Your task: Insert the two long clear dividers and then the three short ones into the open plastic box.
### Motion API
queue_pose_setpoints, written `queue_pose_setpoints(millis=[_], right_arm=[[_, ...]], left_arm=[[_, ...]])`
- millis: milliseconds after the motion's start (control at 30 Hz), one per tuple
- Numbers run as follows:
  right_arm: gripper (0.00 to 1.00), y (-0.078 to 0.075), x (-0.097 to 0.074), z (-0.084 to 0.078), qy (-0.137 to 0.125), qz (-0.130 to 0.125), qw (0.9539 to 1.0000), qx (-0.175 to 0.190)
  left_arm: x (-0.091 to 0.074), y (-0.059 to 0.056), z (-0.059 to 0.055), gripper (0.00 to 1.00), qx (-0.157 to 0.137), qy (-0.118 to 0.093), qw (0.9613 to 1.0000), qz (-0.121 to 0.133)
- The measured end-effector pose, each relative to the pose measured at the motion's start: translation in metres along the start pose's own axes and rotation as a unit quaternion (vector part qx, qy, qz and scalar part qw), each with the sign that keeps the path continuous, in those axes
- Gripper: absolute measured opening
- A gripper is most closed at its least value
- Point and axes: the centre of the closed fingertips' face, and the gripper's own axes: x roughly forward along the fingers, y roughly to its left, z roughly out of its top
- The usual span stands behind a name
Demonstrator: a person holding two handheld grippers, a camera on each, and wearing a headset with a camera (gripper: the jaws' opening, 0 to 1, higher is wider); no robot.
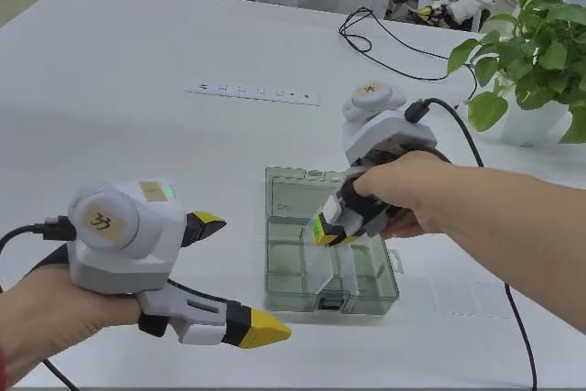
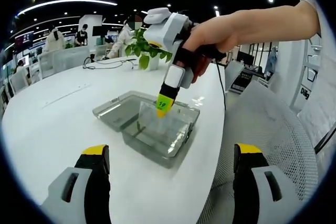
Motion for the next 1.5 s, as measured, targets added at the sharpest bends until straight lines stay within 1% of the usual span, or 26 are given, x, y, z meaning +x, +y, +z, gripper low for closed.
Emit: queue_pose_setpoints(millis=[233, 367, 600, 700, 833, 900, 1033, 1233, 1500], right_arm=[[0.07, 0.0015, 0.0020, 0.0003, 0.002, -0.019, 0.9992, -0.035], [0.07, 0.0032, 0.0025, 0.0014, 0.000, -0.021, 0.9989, -0.042], [0.07, 0.0033, 0.0043, 0.0017, -0.006, -0.014, 0.9996, -0.024], [0.07, 0.0031, 0.0060, 0.0019, -0.012, -0.007, 0.9999, -0.009], [0.07, -0.0012, 0.0050, 0.0013, -0.014, -0.004, 0.9998, 0.011], [0.07, -0.0001, 0.0047, 0.0020, -0.015, 0.005, 0.9996, 0.025], [0.07, 0.0008, 0.0043, 0.0030, -0.011, 0.008, 0.9995, 0.028], [0.07, -0.0011, 0.0040, 0.0021, -0.011, 0.004, 0.9997, 0.021], [0.07, 0.0015, 0.0045, 0.0024, -0.012, 0.006, 0.9997, 0.019]], left_arm=[[0.0000, 0.0004, 0.0000, 1.00, -0.003, -0.001, 1.0000, 0.002], [-0.0001, 0.0007, -0.0006, 1.00, -0.002, 0.000, 1.0000, 0.002], [-0.0006, 0.0023, 0.0001, 1.00, -0.004, -0.001, 1.0000, 0.004], [-0.0005, 0.0020, 0.0001, 1.00, -0.004, 0.000, 1.0000, 0.004], [0.0000, 0.0020, 0.0013, 1.00, -0.005, -0.003, 1.0000, 0.003], [0.0006, 0.0020, 0.0012, 1.00, -0.006, -0.003, 1.0000, 0.003], [0.0011, 0.0010, 0.0017, 1.00, -0.006, -0.003, 1.0000, 0.001], [0.0012, 0.0029, 0.0024, 1.00, -0.008, -0.005, 1.0000, 0.002], [0.0015, 0.0037, 0.0034, 1.00, -0.008, -0.006, 1.0000, 0.002]])
